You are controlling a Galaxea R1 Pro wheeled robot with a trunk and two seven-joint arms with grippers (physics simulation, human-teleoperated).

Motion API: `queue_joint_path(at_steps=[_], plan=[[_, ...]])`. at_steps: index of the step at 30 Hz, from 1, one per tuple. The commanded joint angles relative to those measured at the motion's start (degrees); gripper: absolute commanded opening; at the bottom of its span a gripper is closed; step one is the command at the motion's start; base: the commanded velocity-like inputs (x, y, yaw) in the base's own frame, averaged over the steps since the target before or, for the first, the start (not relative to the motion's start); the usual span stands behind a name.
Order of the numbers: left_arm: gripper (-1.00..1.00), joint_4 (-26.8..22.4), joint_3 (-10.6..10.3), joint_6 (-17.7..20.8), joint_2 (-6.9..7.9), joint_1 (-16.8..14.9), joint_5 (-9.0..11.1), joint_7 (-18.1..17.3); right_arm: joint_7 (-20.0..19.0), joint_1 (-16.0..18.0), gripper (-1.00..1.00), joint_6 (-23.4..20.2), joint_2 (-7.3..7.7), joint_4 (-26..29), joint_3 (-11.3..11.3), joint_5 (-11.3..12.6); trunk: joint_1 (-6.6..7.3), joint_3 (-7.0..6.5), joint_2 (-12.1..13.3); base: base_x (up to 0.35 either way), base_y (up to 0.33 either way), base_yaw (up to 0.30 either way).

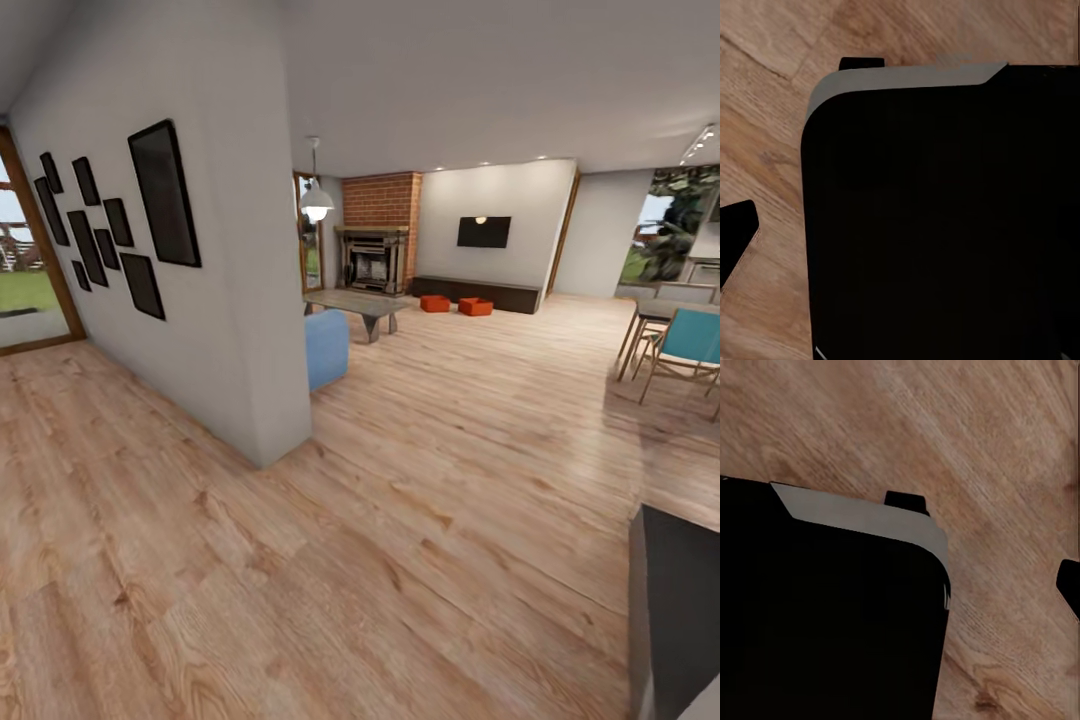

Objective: Move the two storage containers from the living room to the garage. In the garage, place one container on the floor and stack the other container on top of it (either order is fine).

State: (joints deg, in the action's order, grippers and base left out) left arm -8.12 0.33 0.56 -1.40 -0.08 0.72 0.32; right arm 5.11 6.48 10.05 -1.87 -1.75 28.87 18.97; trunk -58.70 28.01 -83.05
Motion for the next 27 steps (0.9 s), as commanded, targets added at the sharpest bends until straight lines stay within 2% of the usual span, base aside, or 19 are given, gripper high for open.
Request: queue_joint_path(at_steps=[1,19,27], plan=[[1.0,-0.1,0.0,0.1,-0.01,0.0,0.1,0.0,0.1,0.1,1.0,0.3,-0.05,-0.2,0.5,0.5,-0.03,0.06,0.0,0.32,0.0,-0.091],[1.0,0.0,0.0,0.1,-0.01,0.0,0.1,0.0,0.1,0.1,1.0,0.3,-0.06,-0.2,0.5,0.5,-0.03,0.06,0.0,0.32,0.0,-0.23],[1.0,0.0,0.0,0.1,-0.01,0.0,0.1,0.0,0.1,0.1,1.0,0.3,-0.06,-0.2,0.5,0.5,-0.03,0.06,0.0,0.32,0.0,-0.047]])
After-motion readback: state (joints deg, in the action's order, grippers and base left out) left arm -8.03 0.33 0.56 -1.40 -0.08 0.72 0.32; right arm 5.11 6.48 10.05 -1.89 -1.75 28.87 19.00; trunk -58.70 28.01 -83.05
